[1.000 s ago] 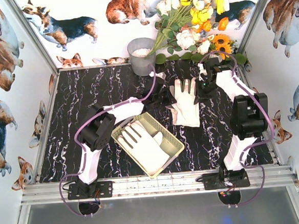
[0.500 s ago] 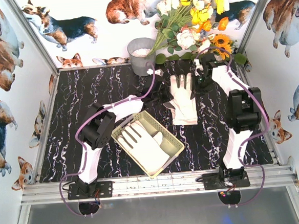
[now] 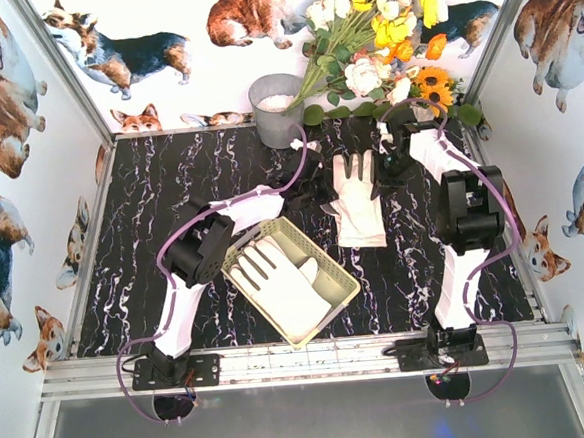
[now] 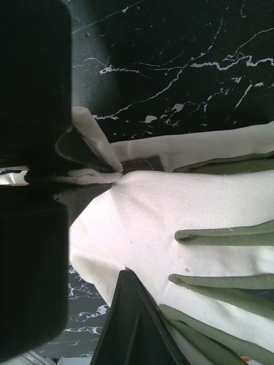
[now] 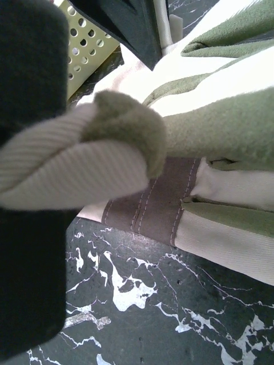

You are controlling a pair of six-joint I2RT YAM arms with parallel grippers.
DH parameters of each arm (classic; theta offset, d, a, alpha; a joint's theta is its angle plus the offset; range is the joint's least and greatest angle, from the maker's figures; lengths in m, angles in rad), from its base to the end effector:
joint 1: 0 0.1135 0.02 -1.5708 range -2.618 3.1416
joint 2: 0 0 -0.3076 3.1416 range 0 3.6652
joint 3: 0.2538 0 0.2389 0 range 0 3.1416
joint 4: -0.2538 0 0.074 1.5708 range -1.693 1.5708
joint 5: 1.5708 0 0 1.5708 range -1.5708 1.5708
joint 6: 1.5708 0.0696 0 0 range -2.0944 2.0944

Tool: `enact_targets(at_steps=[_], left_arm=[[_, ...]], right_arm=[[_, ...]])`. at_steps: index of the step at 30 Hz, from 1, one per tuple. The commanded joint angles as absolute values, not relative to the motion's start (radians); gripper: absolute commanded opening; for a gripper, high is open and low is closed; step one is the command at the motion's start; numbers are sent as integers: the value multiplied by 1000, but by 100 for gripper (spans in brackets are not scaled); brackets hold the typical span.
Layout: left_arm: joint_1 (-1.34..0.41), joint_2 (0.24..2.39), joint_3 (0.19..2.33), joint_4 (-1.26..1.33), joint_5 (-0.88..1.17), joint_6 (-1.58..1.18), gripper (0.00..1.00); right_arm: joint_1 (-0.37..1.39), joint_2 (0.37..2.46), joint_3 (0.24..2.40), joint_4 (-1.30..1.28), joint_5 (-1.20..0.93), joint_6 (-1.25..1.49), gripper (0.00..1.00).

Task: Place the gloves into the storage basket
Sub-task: Pair the glove with the glove.

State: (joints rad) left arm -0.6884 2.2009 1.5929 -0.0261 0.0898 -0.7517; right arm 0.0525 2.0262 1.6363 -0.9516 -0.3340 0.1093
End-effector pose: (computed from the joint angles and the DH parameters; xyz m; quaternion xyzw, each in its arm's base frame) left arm 0.4137 -0.3484 0.1943 -0.0080 0.8916 -0.3275 0.3126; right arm 0.4220 0.0450 0.2212 0.0088 0.9798 0.1737 0.0991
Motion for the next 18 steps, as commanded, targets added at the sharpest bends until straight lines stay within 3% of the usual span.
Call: enact_targets(at_steps=[1,18], left_arm=[[-647,2254,1620,-99,76,-702,0],[-639,2201,1620,-120,86,-728,0]], right_arm=[[34,2044,1704,-966,-263,125,0],[35,1990,1761,-1115,-322,152,0]])
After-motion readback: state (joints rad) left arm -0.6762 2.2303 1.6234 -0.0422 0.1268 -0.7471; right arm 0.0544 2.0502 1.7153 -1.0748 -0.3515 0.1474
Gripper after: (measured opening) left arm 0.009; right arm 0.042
